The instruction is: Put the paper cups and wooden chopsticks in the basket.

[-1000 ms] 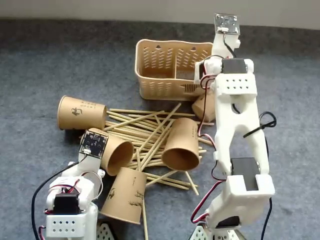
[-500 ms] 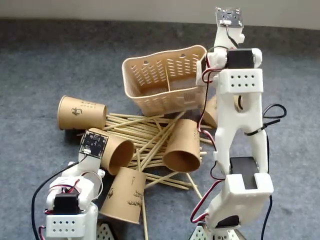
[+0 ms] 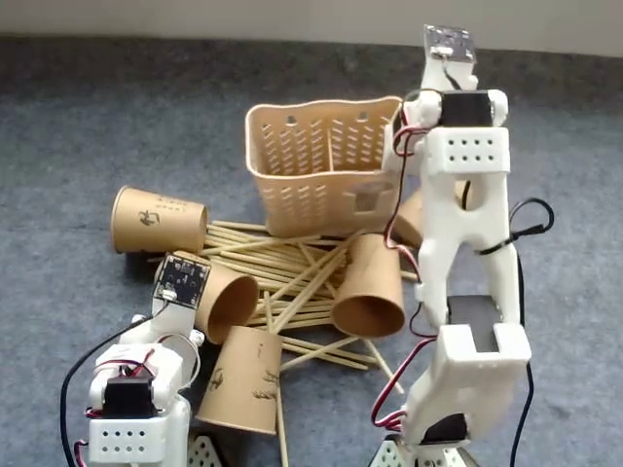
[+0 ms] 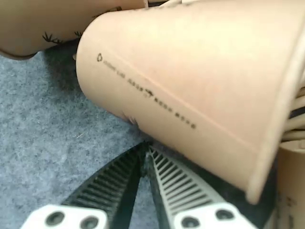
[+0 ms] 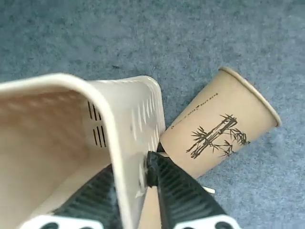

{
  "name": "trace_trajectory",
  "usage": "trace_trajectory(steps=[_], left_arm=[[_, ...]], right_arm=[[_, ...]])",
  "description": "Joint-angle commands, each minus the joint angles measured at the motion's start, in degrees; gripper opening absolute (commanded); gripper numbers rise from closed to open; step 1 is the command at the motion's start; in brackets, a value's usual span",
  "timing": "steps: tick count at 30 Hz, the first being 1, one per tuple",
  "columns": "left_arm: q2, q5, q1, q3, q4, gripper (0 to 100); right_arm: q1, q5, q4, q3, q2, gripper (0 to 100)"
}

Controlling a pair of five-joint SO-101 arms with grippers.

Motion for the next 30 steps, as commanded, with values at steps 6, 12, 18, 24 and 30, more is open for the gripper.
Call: trace_trajectory(steps=[6,12,18,24,30], left_arm=[[-0.7,-0.1,-0.5,1.1,0.3,1],[-0.7,-0.1,-0.5,1.1,0.3,1],[-0.7,-0.1,-0.5,1.1,0.3,1],[-0.7,-0.1,-0.5,1.1,0.3,1],[-0.7,-0.1,-0.5,1.1,0.3,1]], right_arm=[[4.4,-3.3,-7.5,-2.2,-1.3,0.6],[3.6,-3.5,-7.0,-2.1,-1.2,0.6],[2.4,-3.4,-4.5,-2.1,-1.2,0.6],[1.8,-3.3,-2.9,-2.1,-1.3,0.6],[1.8,-3.3,-3.4,-2.1,-1.3,0.6]])
